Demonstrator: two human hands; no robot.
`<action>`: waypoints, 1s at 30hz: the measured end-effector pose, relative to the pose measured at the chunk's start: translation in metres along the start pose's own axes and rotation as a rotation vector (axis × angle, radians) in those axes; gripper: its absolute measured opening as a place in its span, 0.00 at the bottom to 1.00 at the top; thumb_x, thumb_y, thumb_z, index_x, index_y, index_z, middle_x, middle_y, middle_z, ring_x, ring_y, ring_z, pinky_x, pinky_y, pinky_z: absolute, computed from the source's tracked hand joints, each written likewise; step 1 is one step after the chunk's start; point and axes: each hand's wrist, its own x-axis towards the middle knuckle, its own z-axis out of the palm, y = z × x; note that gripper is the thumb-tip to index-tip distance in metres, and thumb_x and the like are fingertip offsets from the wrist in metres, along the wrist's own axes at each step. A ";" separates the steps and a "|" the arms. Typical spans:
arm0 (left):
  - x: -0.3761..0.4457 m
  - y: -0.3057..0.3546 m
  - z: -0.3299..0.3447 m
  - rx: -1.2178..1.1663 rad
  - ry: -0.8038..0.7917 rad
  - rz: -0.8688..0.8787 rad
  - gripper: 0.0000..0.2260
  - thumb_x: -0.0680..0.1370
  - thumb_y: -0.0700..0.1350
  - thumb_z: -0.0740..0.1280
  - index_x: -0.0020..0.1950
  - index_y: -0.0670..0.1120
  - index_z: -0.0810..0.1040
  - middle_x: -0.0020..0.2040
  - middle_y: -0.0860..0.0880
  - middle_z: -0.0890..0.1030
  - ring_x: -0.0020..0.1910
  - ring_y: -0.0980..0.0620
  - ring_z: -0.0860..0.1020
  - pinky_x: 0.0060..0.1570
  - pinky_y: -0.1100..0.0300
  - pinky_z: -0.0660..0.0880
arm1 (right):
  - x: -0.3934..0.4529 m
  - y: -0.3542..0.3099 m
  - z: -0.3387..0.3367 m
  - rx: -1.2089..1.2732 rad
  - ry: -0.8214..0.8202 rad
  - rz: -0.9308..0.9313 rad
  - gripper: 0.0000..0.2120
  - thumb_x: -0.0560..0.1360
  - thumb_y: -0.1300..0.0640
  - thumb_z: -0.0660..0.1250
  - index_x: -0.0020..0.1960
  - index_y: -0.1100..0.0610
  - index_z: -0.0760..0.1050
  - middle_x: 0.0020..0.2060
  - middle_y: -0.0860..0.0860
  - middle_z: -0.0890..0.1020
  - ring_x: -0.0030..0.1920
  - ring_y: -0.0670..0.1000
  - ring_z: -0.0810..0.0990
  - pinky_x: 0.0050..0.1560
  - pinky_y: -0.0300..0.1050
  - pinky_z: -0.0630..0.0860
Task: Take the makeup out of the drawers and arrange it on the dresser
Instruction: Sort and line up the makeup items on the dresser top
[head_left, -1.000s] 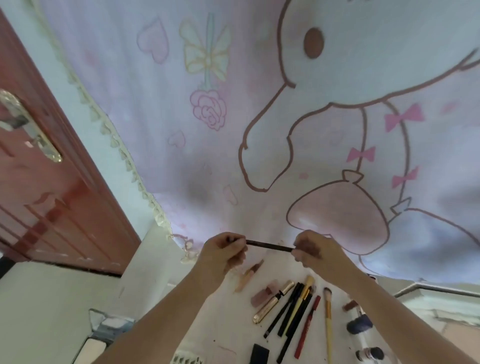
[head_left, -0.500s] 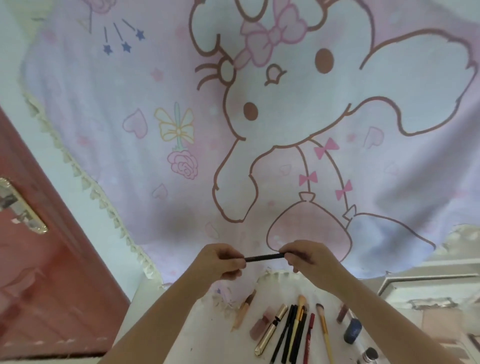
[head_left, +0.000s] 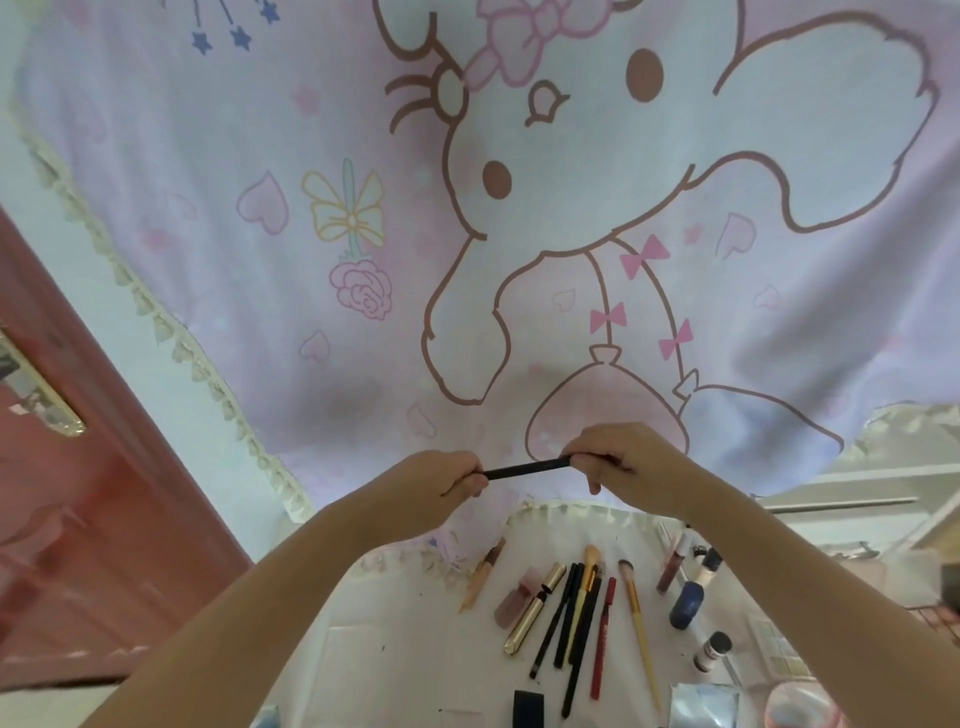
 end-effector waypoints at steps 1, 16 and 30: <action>0.001 -0.003 0.000 -0.003 -0.006 -0.003 0.13 0.82 0.46 0.53 0.37 0.55 0.62 0.33 0.56 0.67 0.31 0.60 0.65 0.33 0.70 0.64 | -0.001 0.003 0.000 0.002 0.002 0.028 0.11 0.77 0.62 0.59 0.53 0.63 0.78 0.31 0.37 0.71 0.33 0.30 0.74 0.37 0.25 0.70; -0.006 -0.039 0.008 -0.223 0.140 -0.172 0.15 0.81 0.43 0.54 0.35 0.53 0.66 0.32 0.53 0.68 0.30 0.58 0.64 0.30 0.72 0.64 | 0.005 0.025 -0.010 0.193 0.198 0.353 0.11 0.77 0.65 0.58 0.55 0.63 0.77 0.33 0.43 0.74 0.29 0.31 0.75 0.34 0.22 0.69; -0.007 -0.039 0.017 -0.279 0.139 -0.181 0.15 0.81 0.43 0.54 0.35 0.54 0.67 0.31 0.53 0.69 0.30 0.57 0.65 0.30 0.73 0.65 | 0.015 0.009 0.011 0.307 0.116 0.346 0.11 0.77 0.65 0.59 0.55 0.63 0.77 0.33 0.46 0.74 0.34 0.44 0.74 0.43 0.31 0.72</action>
